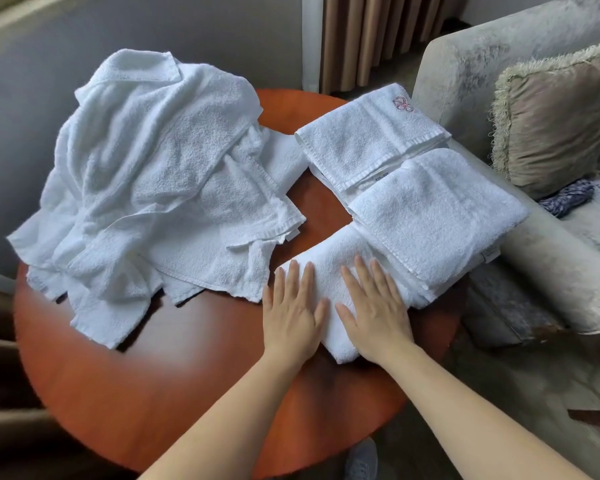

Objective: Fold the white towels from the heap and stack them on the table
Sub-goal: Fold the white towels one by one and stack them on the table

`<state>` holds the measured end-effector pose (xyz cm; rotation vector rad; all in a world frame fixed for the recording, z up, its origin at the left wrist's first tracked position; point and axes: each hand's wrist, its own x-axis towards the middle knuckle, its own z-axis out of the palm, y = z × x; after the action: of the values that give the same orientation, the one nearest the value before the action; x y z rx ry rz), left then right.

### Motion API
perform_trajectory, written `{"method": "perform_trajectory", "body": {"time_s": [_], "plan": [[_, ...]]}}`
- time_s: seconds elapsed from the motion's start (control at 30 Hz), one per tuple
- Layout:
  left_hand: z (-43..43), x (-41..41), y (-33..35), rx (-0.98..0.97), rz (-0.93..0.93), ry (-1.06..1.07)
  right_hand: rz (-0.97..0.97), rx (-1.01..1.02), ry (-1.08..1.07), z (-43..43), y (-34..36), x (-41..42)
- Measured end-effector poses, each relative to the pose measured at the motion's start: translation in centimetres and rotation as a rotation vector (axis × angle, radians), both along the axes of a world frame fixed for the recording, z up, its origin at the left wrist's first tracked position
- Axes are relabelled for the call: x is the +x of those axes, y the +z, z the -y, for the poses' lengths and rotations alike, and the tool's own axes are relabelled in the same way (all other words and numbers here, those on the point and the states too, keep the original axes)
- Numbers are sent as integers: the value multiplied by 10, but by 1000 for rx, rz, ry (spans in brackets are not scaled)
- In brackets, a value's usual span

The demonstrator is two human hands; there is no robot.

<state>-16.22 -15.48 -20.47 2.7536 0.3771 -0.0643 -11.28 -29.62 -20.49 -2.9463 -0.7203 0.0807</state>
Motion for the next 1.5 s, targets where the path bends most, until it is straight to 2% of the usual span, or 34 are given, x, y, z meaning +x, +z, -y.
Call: {"method": "perform_trajectory", "body": {"time_s": [0.23,0.37,0.67,0.77,0.9,1.0,1.17,1.3,1.5], "plan": [[0,11,5,8,-100,-17,-112,-55,3,-4,8,9],[5,16,10,161,99,-63,-5,45,-57,-19,23,14],[8,11,2,122,-11,-87,-130,-64,33,-2,4,11],[3,14,6,29,9,-97,-142,-13,46,-6,11,15],[-9,14,21,-84,193,53,-115,230,31,-20,29,24],[-26,10,35,-116,224,163,-96,264,104,-43,53,33],[-78,0,39,-101,162,273,-148,202,259,-102,68,43],[-123,-9,23,-132,38,321,-268,63,255,-147,61,45],[-173,-7,23,-160,111,364,-332,42,242,-201,54,44]]}}
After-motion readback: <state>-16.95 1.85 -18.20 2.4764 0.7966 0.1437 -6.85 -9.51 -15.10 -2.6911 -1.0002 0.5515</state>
